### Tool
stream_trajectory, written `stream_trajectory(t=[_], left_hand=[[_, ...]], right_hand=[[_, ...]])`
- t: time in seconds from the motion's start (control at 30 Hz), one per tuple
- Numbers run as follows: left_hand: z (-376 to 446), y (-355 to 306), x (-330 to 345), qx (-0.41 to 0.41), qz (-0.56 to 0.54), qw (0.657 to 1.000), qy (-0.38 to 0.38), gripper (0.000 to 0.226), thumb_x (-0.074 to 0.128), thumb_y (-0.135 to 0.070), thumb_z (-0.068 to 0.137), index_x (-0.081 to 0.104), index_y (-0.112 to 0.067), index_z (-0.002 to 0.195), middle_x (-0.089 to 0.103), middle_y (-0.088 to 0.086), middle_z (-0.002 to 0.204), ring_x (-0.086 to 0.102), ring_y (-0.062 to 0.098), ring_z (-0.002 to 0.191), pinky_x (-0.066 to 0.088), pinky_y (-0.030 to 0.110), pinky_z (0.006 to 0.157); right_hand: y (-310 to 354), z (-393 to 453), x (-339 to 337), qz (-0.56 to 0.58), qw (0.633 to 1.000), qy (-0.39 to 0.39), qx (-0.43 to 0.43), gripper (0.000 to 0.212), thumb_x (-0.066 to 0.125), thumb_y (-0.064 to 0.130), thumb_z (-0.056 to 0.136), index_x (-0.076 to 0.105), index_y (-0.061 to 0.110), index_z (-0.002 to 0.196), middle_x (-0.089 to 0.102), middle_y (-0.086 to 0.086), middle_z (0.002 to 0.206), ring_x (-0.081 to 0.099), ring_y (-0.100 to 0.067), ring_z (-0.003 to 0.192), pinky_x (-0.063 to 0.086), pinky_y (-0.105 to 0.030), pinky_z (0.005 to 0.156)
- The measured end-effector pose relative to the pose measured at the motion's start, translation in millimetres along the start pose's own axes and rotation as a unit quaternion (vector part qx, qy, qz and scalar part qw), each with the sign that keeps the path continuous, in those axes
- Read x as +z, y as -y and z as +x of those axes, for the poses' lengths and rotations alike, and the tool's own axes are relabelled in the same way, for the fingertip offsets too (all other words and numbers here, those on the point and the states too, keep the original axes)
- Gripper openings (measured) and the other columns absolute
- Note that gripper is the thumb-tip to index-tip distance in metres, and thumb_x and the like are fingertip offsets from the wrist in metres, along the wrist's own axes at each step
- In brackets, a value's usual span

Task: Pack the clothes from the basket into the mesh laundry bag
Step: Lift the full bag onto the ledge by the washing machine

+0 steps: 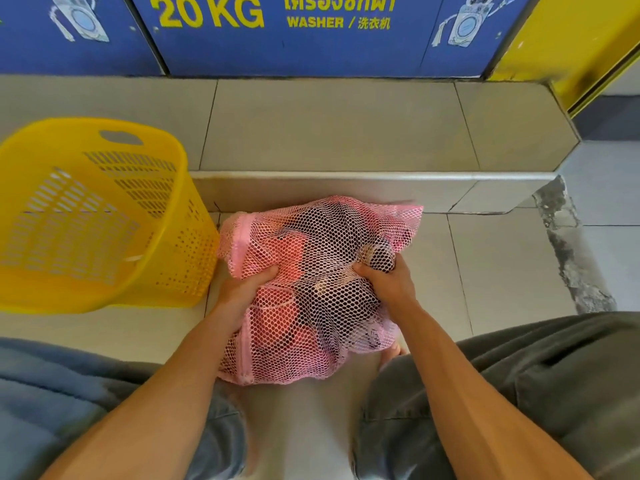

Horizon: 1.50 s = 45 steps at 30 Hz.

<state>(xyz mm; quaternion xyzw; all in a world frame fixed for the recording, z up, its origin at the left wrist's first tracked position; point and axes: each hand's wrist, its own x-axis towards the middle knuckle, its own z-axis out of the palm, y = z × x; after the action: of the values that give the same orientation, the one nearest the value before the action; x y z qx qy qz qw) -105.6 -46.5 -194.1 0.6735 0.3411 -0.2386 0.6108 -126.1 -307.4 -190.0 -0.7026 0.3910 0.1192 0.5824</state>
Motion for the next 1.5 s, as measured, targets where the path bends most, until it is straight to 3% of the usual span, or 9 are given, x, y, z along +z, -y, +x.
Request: stream_trajectory(t=[0.1,0.23,0.37,0.53,0.73,1.03,1.1,1.37,1.5], left_hand=[[-1,-13,-3,0.010,-0.052,0.998,-0.021,0.103,0.094,-0.059,0.043,0.050,-0.034,0.133,0.066,-0.003,0.125,0.067,0.024,0.105,0.052,0.048,0.094],[-26,-36,0,0.030,-0.082,0.996,-0.025,0.098,0.090,-0.058,0.053,0.050,-0.030,0.138,0.066,0.004,0.126,0.066,0.031,0.109,0.054,0.052,0.093],[-35,-52,-1,0.060,-0.064,0.996,-0.035,0.119,0.083,-0.079,0.037,0.046,-0.031,0.139,0.063,0.004,0.132,0.063,0.032,0.115,0.052,0.054,0.094],[-70,-85,6,0.110,-0.091,0.990,-0.003,0.110,0.086,-0.071,0.045,0.047,-0.033,0.140,0.065,0.002,0.128,0.064,0.030,0.113,0.052,0.055,0.094],[-51,-116,3,0.167,-0.126,0.978,-0.016,0.120,0.087,-0.076,0.036,0.041,-0.043,0.142,0.060,-0.004,0.137,0.063,0.028,0.119,0.052,0.055,0.092],[-90,-232,27,0.252,-0.137,0.958,-0.008,0.063,0.081,-0.052,0.072,0.060,-0.027,0.126,0.073,-0.001,0.109,0.072,0.022,0.093,0.060,0.042,0.080],[-81,-264,33,0.275,-0.144,0.951,-0.019,0.065,0.081,-0.050,0.073,0.059,-0.025,0.129,0.072,-0.001,0.111,0.072,0.019,0.092,0.059,0.035,0.073],[-3,-336,49,0.315,-0.104,0.941,-0.066,0.093,0.083,-0.069,0.055,0.058,-0.024,0.132,0.070,-0.003,0.117,0.069,0.018,0.102,0.056,0.043,0.092],[52,-331,51,0.286,-0.052,0.953,-0.085,0.097,0.081,-0.071,0.054,0.056,-0.022,0.134,0.068,0.000,0.124,0.067,0.020,0.108,0.054,0.044,0.096]], right_hand=[[10,-10,-4,0.017,1.000,-0.016,-0.014,0.080,0.088,0.040,0.075,0.051,0.028,0.145,0.065,-0.001,0.141,0.063,-0.030,0.125,0.049,-0.056,0.110],[24,-25,-14,0.033,0.998,-0.040,-0.028,0.076,0.089,0.043,0.067,0.058,0.031,0.135,0.071,0.001,0.131,0.067,-0.029,0.118,0.053,-0.056,0.105],[41,-43,-29,0.055,0.996,-0.048,-0.047,0.064,0.089,0.040,0.065,0.060,0.034,0.122,0.073,0.000,0.124,0.069,-0.029,0.110,0.055,-0.057,0.101],[68,-68,-51,0.087,0.990,-0.051,-0.097,0.067,0.087,0.029,0.076,0.058,0.026,0.137,0.070,-0.001,0.128,0.067,-0.026,0.111,0.054,-0.048,0.101],[117,-84,-68,0.095,0.981,-0.069,-0.157,0.069,0.088,0.030,0.072,0.061,0.030,0.136,0.071,0.001,0.128,0.067,-0.025,0.112,0.055,-0.052,0.102],[222,-54,-78,0.141,0.954,-0.078,-0.252,0.056,0.091,0.021,0.071,0.069,0.025,0.123,0.075,0.008,0.112,0.071,-0.015,0.101,0.057,-0.039,0.096],[252,-40,-72,0.146,0.948,-0.067,-0.275,0.054,0.090,0.017,0.073,0.067,0.027,0.121,0.073,0.011,0.105,0.070,-0.012,0.097,0.058,-0.037,0.093],[313,45,-33,0.123,0.941,-0.094,-0.302,0.070,0.088,0.030,0.076,0.058,0.024,0.139,0.068,0.001,0.132,0.066,-0.022,0.115,0.055,-0.043,0.104],[302,93,-19,0.080,0.951,-0.090,-0.286,0.066,0.091,0.031,0.073,0.063,0.025,0.133,0.069,0.008,0.114,0.068,-0.018,0.106,0.057,-0.040,0.097]])
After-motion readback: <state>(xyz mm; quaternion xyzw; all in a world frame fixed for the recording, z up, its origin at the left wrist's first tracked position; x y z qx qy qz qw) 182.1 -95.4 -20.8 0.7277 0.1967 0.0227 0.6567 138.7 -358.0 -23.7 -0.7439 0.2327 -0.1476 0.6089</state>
